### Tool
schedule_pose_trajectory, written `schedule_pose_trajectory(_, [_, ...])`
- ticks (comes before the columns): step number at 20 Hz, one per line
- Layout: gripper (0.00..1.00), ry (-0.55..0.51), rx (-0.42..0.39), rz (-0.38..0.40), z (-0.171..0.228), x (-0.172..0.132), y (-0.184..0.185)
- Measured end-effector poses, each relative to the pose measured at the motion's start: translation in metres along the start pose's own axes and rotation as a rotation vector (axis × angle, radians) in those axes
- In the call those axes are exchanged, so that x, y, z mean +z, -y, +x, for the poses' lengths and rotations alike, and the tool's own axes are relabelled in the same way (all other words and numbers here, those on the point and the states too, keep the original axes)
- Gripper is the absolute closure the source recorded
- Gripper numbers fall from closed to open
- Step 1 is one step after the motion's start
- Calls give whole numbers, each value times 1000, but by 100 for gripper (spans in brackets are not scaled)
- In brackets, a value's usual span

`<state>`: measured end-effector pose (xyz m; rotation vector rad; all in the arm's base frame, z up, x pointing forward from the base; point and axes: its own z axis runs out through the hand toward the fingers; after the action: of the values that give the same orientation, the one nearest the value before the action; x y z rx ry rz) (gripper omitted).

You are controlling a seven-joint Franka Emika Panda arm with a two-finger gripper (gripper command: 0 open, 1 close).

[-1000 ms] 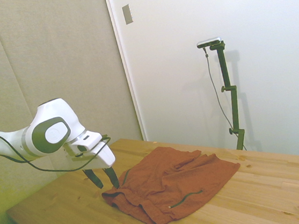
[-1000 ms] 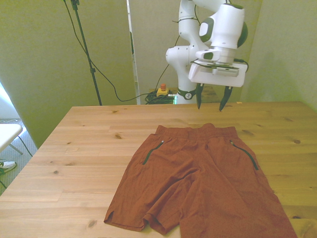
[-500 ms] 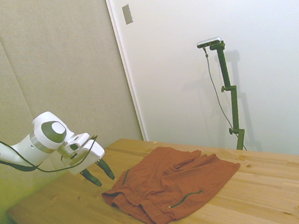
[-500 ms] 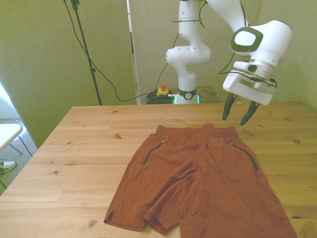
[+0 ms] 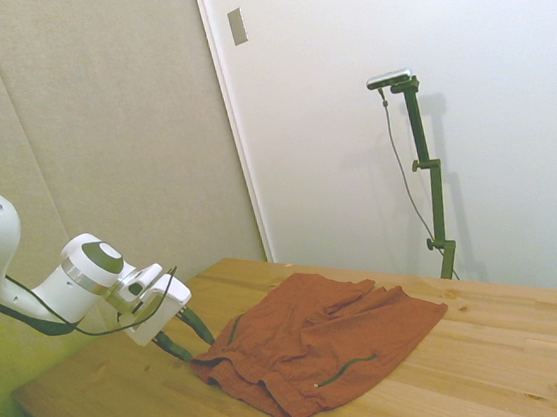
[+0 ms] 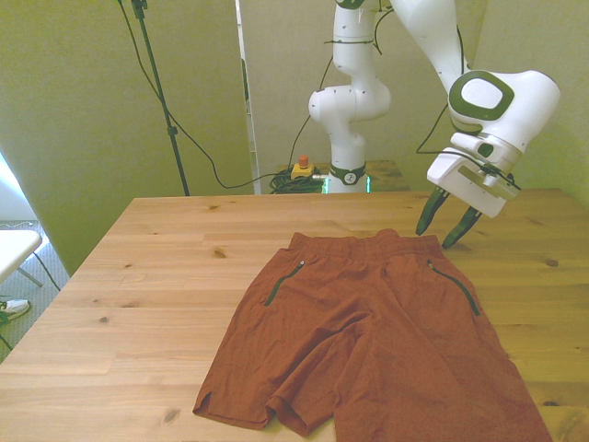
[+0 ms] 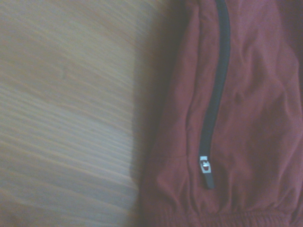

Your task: Fold the shorts

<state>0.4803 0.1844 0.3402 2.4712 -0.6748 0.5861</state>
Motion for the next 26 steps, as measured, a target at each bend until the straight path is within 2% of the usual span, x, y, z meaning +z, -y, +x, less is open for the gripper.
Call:
schedule_pose_trajectory(3, [0, -15, -5, -29, -1, 12, -2])
schedule_pose_trajectory(4, [100, -17, -1, -31, 1, 13, -2])
schedule_pose_trajectory(10, [100, -14, 18, -28, 3, 15, -4])
schedule_pose_trajectory(26, [100, -5, 5, 5, -11, 15, 5])
